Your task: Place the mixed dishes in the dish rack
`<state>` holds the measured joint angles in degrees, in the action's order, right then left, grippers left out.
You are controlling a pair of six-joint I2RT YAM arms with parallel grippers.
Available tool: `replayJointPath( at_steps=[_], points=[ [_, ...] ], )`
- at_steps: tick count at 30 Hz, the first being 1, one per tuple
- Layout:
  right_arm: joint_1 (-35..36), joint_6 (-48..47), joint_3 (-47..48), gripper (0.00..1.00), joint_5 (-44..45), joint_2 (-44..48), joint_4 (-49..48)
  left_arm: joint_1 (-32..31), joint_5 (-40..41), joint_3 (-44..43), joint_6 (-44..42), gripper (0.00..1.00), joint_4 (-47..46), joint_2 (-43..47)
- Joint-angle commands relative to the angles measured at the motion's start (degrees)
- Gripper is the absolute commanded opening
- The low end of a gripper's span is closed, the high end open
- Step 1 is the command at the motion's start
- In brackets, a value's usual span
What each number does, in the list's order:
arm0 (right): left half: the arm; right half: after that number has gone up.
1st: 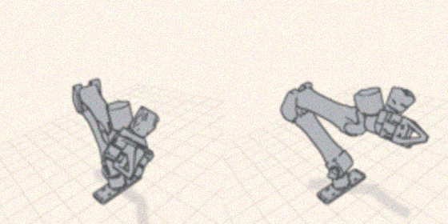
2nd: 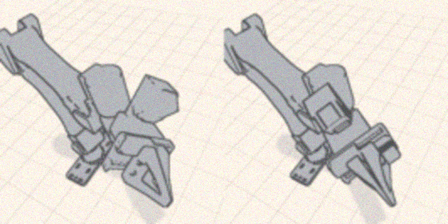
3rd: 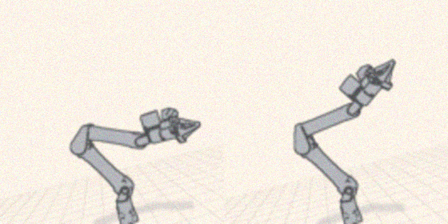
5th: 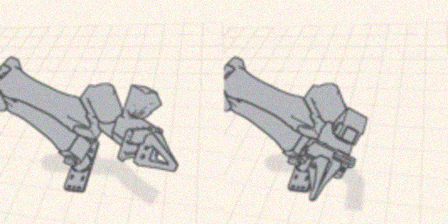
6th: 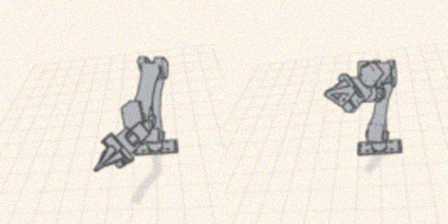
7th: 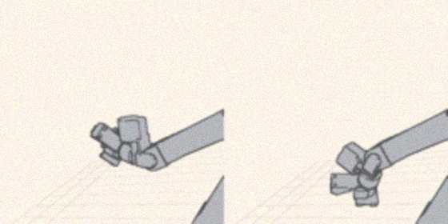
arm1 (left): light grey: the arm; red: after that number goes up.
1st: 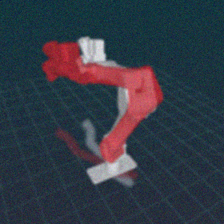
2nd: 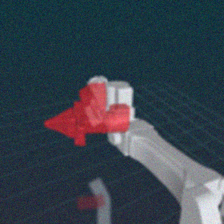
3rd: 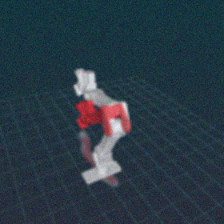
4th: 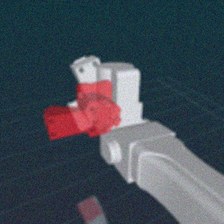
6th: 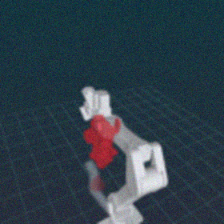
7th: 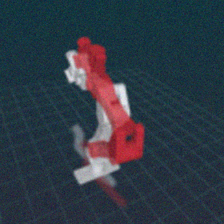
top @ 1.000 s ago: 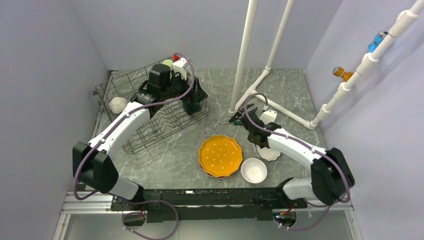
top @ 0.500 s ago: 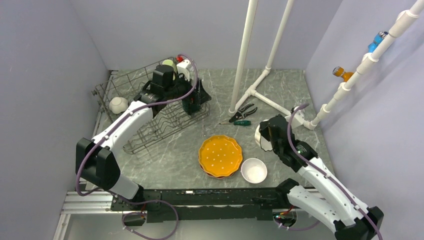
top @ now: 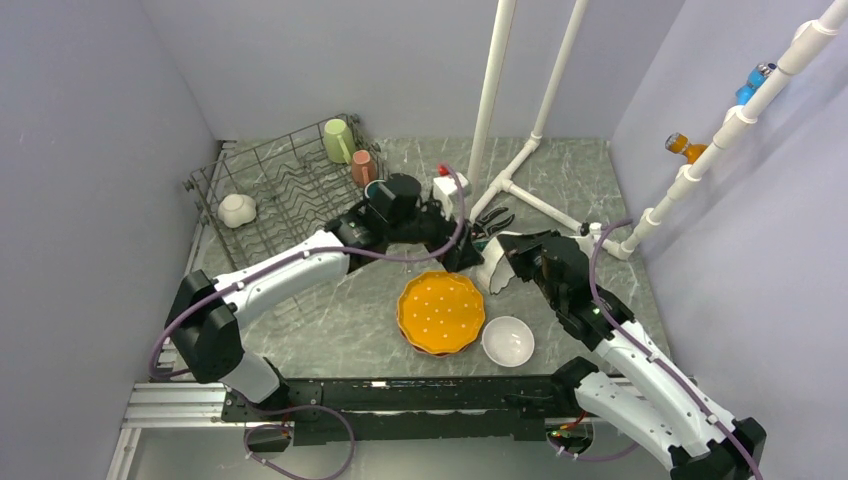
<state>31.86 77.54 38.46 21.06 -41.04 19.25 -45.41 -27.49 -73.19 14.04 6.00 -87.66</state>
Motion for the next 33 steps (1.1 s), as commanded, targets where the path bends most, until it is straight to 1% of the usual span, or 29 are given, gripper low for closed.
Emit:
replayJointPath(
  at_steps=[1, 5, 7, 13, 17, 19, 23, 29, 31, 33],
  points=[
    [-0.1, 8.1, -0.2, 0.0, -5.8, -1.1, -13.7, -6.4, 9.7, -0.9, -6.2, 0.99, 0.8, 0.5],
    [-0.1, 11.1, -1.1, 0.0, -10.5, -4.6, -18.4, -10.1, 15.9, -1.7, -8.8, 1.0, 3.3, 0.0],
    [-0.1, 11.3, -1.0, 0.0, -11.0, -5.7, -19.0, -10.5, 17.3, -2.7, -9.2, 0.97, 4.8, -0.5],
    [-0.2, 11.0, -0.7, 0.0, -9.9, -5.7, -18.5, -10.5, 20.5, -4.8, -8.6, 0.87, 8.4, -1.6],
    [-0.1, 10.1, 0.1, 0.0, -9.2, -5.0, -17.2, -10.5, 23.3, -6.0, -6.4, 0.87, 10.4, -2.5],
    [-0.2, 10.0, 0.0, 0.0, -8.9, -4.4, -17.4, -10.5, 22.4, -6.3, -6.1, 0.87, 10.9, -2.7],
    [-0.1, 10.9, -0.6, 0.0, -9.1, -3.9, -18.0, -10.5, 18.3, -5.8, -5.7, 0.85, 9.6, -2.5],
    [-0.2, 12.4, -2.0, 0.0, -10.5, -4.0, -21.1, -10.5, 16.4, -5.3, -6.0, 0.89, 8.8, -2.7],
    [-0.1, 12.8, -2.0, 0.0, -11.1, -4.4, -21.7, -10.5, 16.3, -5.7, -6.1, 0.88, 9.2, -3.1],
    [-0.1, 13.0, -2.0, 0.0, -11.7, -4.8, -22.0, -10.5, 16.5, -5.7, -6.6, 0.85, 9.3, -3.4]
  ],
)
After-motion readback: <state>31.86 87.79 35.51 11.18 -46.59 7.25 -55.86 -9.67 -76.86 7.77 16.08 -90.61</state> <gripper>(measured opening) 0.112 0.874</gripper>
